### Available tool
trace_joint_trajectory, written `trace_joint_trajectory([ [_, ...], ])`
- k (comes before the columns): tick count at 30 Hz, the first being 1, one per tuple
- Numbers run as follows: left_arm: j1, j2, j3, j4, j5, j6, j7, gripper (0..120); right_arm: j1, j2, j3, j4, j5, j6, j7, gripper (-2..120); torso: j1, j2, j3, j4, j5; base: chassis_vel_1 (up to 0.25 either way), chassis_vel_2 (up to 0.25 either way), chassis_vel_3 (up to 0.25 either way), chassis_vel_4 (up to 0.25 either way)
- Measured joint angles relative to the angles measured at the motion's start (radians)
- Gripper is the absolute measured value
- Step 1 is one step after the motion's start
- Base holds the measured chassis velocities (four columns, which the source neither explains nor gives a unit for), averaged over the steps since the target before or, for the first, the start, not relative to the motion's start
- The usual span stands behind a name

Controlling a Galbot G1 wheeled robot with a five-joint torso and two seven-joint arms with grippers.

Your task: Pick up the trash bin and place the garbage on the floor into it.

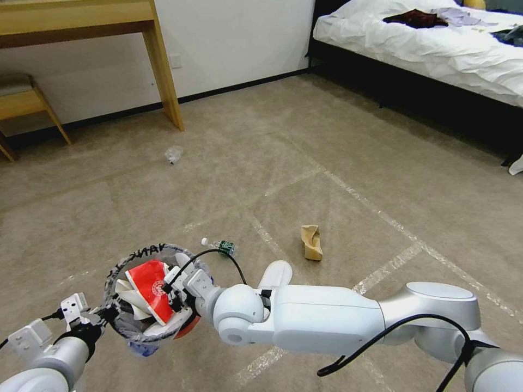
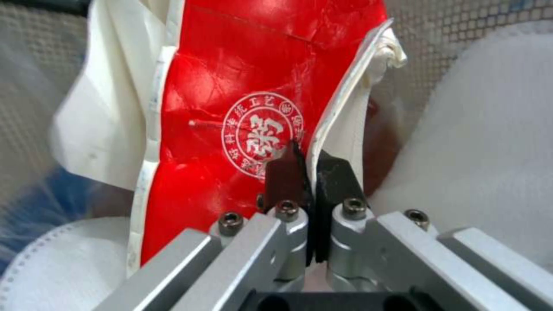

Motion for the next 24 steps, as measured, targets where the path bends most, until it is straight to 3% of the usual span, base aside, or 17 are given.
trace_joint_trajectory([
  [24,-0.008,-0.005,0.003,0.011,0.003,-0.002,0.001,1,0.009,0.024,-0.015,-0.037,-0.003,-0.01,0.007,0,0.0,0.0,0.0,0.0,0.0,0.0,0.0,0.0,0.0],
])
